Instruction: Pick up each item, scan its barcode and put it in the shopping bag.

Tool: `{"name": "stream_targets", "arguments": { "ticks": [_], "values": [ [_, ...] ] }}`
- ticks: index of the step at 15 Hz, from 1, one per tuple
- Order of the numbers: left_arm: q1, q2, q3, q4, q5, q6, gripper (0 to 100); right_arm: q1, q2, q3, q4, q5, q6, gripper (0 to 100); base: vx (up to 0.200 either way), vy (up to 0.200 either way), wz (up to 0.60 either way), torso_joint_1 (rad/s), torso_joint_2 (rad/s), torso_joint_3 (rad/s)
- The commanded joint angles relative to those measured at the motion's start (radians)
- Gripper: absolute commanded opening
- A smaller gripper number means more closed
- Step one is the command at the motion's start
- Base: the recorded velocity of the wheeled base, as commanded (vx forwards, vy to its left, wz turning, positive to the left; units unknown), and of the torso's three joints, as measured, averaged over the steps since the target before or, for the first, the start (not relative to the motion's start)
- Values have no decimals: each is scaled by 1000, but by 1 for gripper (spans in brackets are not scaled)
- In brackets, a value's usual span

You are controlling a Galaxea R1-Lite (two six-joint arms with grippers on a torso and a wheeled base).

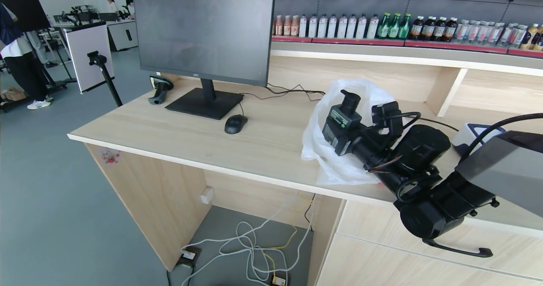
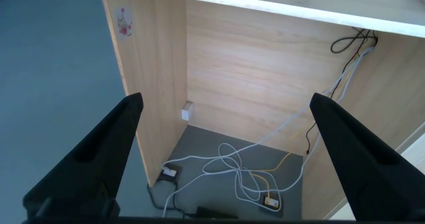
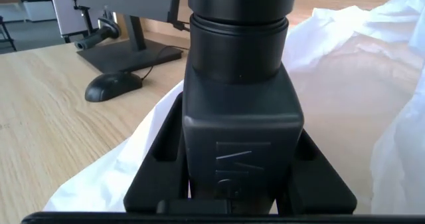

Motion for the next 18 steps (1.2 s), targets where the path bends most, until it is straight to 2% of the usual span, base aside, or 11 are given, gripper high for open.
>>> {"name": "stream_targets", "arguments": {
  "ticks": [1, 9, 12, 18],
  "values": [
    [0, 0, 0, 0, 0, 0, 100, -1, 33, -7, -1, 0, 0, 0, 0, 0, 0, 0, 0, 0],
    [0, 0, 0, 0, 0, 0, 100, -1, 63, 1, -1, -6, -1, 0, 0, 0, 0, 0, 0, 0],
    [0, 0, 0, 0, 0, -2, 100, -7, 60, -51, -1, -18, -1, 0, 0, 0, 0, 0, 0, 0],
    [0, 0, 0, 0, 0, 0, 100, -12, 59, -61, -1, -40, -8, 0, 0, 0, 0, 0, 0, 0]
  ]
}}
